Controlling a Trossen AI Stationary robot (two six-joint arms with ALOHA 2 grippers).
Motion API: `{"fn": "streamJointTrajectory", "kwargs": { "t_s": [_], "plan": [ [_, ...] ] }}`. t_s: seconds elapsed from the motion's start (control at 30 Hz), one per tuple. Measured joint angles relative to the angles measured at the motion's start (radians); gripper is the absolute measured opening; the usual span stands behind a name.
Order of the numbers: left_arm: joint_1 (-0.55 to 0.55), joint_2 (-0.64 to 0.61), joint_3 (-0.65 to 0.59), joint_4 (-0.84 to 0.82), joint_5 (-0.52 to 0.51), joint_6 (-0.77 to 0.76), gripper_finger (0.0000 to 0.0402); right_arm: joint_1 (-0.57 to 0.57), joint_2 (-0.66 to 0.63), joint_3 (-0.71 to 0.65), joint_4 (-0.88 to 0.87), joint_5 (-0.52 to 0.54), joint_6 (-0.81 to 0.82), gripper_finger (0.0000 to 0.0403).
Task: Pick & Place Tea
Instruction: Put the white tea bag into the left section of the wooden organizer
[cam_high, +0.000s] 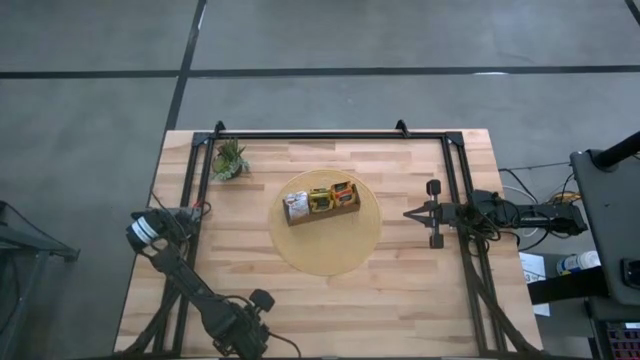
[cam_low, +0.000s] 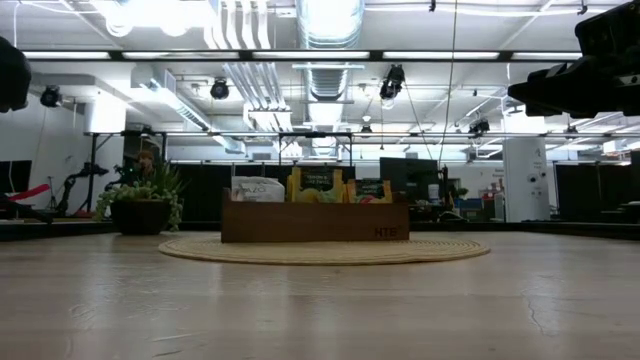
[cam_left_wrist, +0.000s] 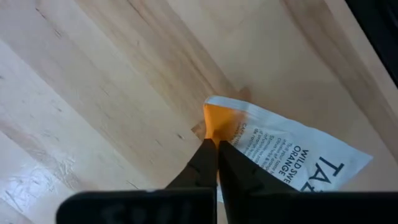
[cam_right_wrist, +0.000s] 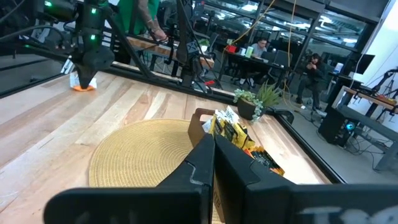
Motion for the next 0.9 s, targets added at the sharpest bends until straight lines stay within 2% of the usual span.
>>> {"fn": "streamJointTrajectory", "kwargs": {
  "t_s": [0.1, 0.17, 0.37, 0.5, 0.6, 0.7, 0.9],
  "plan": [
    [0.002, -0.002, 0.006, -0.019, -0.018, 0.001, 0.0002, 0.000, 0.000, 0.000, 0.000, 0.000, 0.000, 0.0008],
    [0.004, -0.002, 0.019, -0.058, -0.081, 0.002, 0.0002, 0.000, 0.000, 0.000, 0.000, 0.000, 0.000, 0.0008],
    [0.024, -0.004, 0.070, -0.189, -0.494, -0.021, 0.0001, 0.000, 0.000, 0.000, 0.000, 0.000, 0.000, 0.0008],
    [0.067, -0.004, 0.107, -0.257, -0.774, -0.128, 0.0000, 0.000, 0.000, 0.000, 0.000, 0.000, 0.000, 0.0008],
    [0.107, -0.004, 0.115, -0.259, -0.929, -0.210, 0.0000, 0.000, 0.000, 0.000, 0.000, 0.000, 0.000, 0.0008],
    [0.153, -0.004, 0.114, -0.255, -1.013, -0.273, 0.0000, 0.000, 0.000, 0.000, 0.000, 0.000, 0.000, 0.0008],
    [0.257, -0.004, 0.113, -0.247, -1.083, -0.385, 0.0000, 0.000, 0.000, 0.000, 0.000, 0.000, 0.000, 0.0008]
  ]
}}
